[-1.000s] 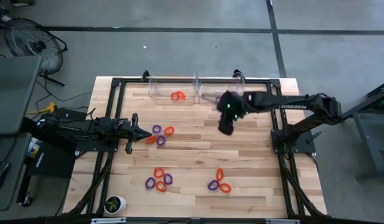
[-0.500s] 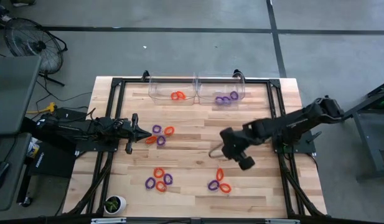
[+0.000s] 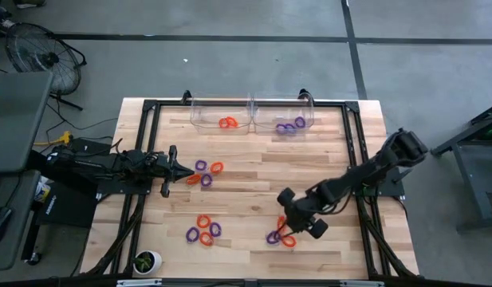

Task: Sort spring keychains
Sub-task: Put the orange spring keychain into the left transparent bin

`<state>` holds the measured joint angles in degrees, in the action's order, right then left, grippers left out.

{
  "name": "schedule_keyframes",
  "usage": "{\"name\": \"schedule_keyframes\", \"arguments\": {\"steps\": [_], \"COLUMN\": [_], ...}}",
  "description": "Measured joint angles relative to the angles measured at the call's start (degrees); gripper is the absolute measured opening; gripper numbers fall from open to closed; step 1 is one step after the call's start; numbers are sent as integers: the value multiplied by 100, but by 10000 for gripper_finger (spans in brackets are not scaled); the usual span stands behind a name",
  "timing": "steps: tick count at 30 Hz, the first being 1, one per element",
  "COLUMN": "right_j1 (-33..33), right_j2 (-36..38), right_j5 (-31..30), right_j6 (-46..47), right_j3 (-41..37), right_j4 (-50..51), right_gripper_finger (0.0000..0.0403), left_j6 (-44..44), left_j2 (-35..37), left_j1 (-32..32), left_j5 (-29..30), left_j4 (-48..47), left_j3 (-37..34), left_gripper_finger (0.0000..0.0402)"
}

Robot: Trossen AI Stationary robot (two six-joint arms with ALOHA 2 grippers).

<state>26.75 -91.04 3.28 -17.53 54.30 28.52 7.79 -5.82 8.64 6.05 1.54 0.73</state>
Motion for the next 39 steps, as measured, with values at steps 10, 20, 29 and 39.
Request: {"name": "schedule_keyframes", "arguments": {"steps": [10, 20, 29, 39], "right_j1": [196, 189, 172, -74], "right_j2": [-547, -948, -1111, -1124], "right_j5": [-156, -168, -142, 420], "right_j6": [-581, -1000, -1003, -473], "right_j3": [0, 0, 13, 15], "right_j4": [-553, -748, -812, -511], "right_gripper_finger": [152, 152, 152, 127], "left_j6": [0, 0, 0, 0], "left_j2": [1, 1, 1, 1], "left_j1": [0, 0, 0, 0], "left_j5": [-1, -1, -1, 0], "left_j4": [0, 0, 0, 0], "left_j3": [0, 0, 0, 0], "left_gripper_finger": [0, 0, 0, 0]}}
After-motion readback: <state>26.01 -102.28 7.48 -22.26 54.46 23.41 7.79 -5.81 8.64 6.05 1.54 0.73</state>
